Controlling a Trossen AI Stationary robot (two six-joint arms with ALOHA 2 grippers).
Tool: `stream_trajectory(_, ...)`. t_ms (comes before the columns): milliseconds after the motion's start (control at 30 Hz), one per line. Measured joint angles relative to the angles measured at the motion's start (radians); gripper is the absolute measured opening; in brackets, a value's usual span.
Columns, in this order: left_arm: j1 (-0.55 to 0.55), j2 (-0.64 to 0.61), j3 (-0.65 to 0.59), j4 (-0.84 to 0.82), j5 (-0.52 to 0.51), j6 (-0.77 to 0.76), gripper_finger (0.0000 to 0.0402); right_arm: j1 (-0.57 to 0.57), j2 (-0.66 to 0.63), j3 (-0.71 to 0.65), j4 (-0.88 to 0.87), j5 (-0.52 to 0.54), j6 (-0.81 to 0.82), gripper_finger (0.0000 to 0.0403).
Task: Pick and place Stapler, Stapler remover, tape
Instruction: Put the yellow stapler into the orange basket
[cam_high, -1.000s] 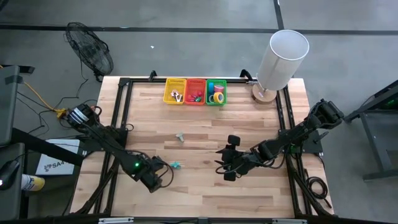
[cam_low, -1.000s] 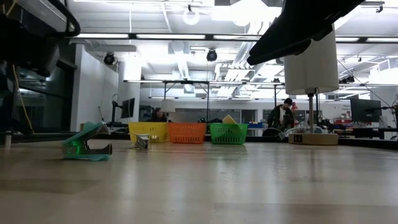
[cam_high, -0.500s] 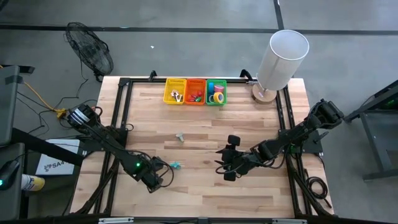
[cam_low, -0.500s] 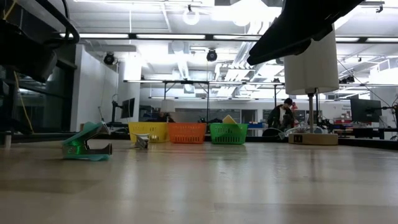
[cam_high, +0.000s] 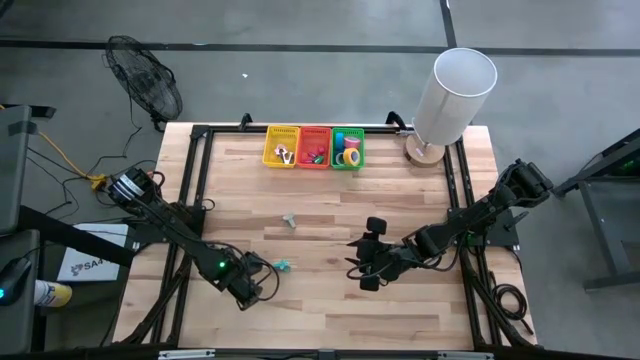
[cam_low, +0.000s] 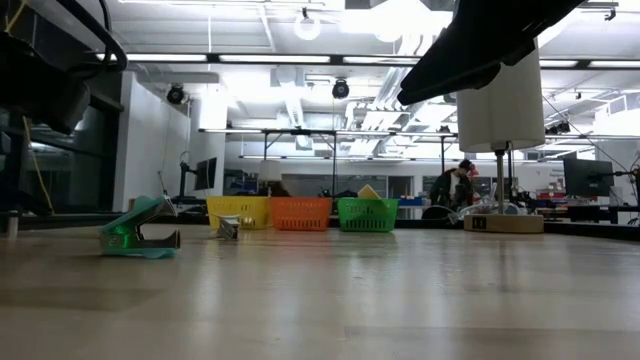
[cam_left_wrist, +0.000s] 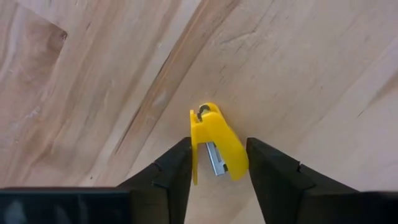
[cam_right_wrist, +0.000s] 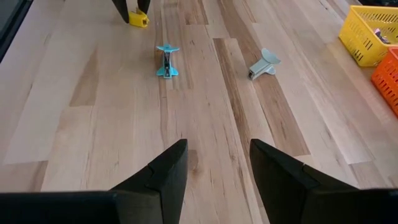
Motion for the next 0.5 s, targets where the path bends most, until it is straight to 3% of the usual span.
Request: stream_trajectory(500,0.000,-0.002,0.002,-0.011,-0.026,0.023,0.0063,0.000,0.000,0.000,0.000,0.000,0.000,0.0165)
